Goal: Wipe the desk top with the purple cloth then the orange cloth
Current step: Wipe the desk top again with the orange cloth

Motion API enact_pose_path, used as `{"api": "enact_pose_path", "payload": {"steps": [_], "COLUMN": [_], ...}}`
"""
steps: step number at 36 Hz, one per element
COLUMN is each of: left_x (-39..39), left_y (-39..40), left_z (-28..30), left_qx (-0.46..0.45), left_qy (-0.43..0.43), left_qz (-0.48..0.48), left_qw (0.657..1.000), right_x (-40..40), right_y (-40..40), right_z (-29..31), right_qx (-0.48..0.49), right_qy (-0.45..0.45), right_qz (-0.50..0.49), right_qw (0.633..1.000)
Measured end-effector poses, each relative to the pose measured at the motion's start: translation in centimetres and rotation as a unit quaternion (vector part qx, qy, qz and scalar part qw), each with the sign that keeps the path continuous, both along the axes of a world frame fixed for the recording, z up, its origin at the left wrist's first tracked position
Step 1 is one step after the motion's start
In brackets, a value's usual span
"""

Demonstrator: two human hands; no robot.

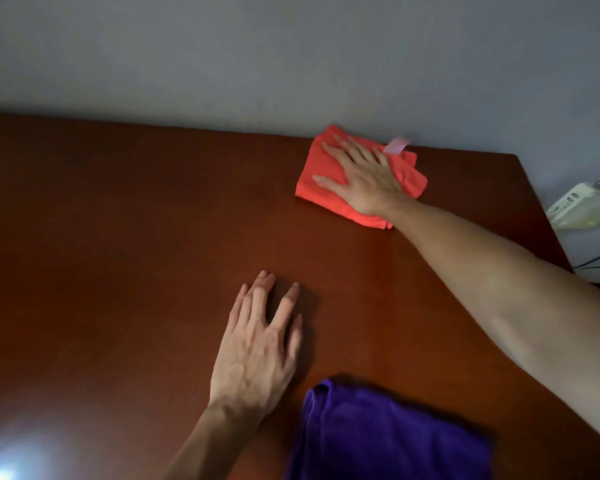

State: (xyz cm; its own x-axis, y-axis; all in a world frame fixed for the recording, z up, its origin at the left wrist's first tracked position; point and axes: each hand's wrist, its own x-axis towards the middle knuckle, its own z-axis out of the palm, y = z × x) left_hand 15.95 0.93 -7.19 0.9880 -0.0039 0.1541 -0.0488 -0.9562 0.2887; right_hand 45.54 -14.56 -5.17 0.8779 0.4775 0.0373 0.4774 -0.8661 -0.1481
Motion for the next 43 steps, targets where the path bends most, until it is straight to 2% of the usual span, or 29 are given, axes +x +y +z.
{"api": "enact_pose_path", "payload": {"steps": [10,17,23,27,33,38,43], "left_x": [0.1,-0.1,-0.4,0.1,5.0,9.3,9.3], "left_y": [0.0,0.0,-0.3,-1.5,-6.3,-10.0,-11.1], "left_z": [0.7,0.6,0.9,1.3,2.1,1.6,-0.4], "left_qx": [-0.005,-0.022,-0.005,0.013,-0.002,-0.062,0.007], "left_qy": [0.026,0.007,0.042,0.06,0.059,0.069,0.022], "left_qz": [0.002,0.001,0.021,0.042,-0.024,0.009,0.028], "left_qw": [1.0,1.0,0.999,0.997,0.998,0.996,0.999], "right_x": [-1.2,-10.4,-20.2,-23.5,-22.4,-16.9,-8.4], "right_y": [-0.7,-5.8,-13.2,-17.1,-17.6,-18.6,-19.3], "right_z": [0.2,0.4,-0.5,-0.8,-0.7,-0.5,-0.4], "right_qx": [-0.013,-0.002,-0.007,-0.004,0.012,0.018,0.013], "right_qy": [0.012,0.009,-0.023,-0.033,-0.043,-0.032,-0.03], "right_qz": [-0.001,-0.016,-0.009,-0.028,-0.034,-0.045,-0.087], "right_qw": [1.0,1.0,1.0,0.999,0.998,0.998,0.996]}}
